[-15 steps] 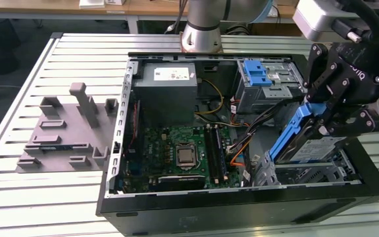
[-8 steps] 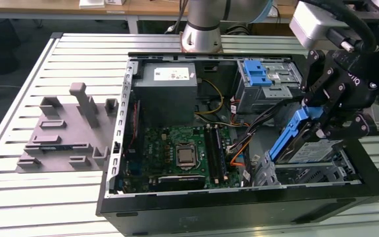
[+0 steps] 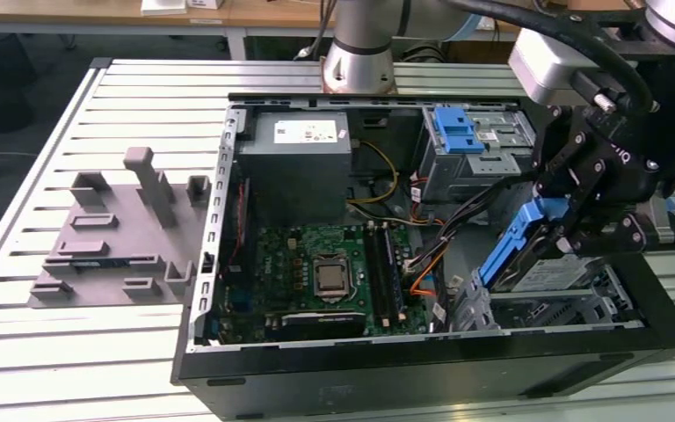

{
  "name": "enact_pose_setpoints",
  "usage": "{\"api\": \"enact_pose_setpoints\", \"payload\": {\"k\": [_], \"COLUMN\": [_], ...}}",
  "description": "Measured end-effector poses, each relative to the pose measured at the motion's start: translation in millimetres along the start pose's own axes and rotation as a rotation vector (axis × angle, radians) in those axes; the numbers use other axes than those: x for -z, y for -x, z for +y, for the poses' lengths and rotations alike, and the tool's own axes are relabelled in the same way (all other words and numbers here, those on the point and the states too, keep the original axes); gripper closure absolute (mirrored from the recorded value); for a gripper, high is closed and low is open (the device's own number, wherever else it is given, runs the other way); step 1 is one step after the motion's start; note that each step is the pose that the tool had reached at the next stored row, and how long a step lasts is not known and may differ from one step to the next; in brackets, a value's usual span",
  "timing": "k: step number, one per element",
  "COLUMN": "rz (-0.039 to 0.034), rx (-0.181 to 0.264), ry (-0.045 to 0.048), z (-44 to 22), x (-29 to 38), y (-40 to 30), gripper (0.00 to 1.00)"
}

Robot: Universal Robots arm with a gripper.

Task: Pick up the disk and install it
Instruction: 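Insert the disk into the insertion slot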

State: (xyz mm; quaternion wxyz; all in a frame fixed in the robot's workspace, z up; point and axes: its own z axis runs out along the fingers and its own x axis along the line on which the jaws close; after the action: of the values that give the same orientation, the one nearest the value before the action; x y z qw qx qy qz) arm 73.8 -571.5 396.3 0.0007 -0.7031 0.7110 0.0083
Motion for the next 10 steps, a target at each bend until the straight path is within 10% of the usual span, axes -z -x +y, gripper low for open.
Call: {"api": "enact_pose_setpoints", "payload": {"k": [10], "rz": [0.0001], "rx": [0.000], "ry": [0.0000], "z": [-0.1], "x": [-4.4], "y": [-0.1], "gripper": [0.64]}}
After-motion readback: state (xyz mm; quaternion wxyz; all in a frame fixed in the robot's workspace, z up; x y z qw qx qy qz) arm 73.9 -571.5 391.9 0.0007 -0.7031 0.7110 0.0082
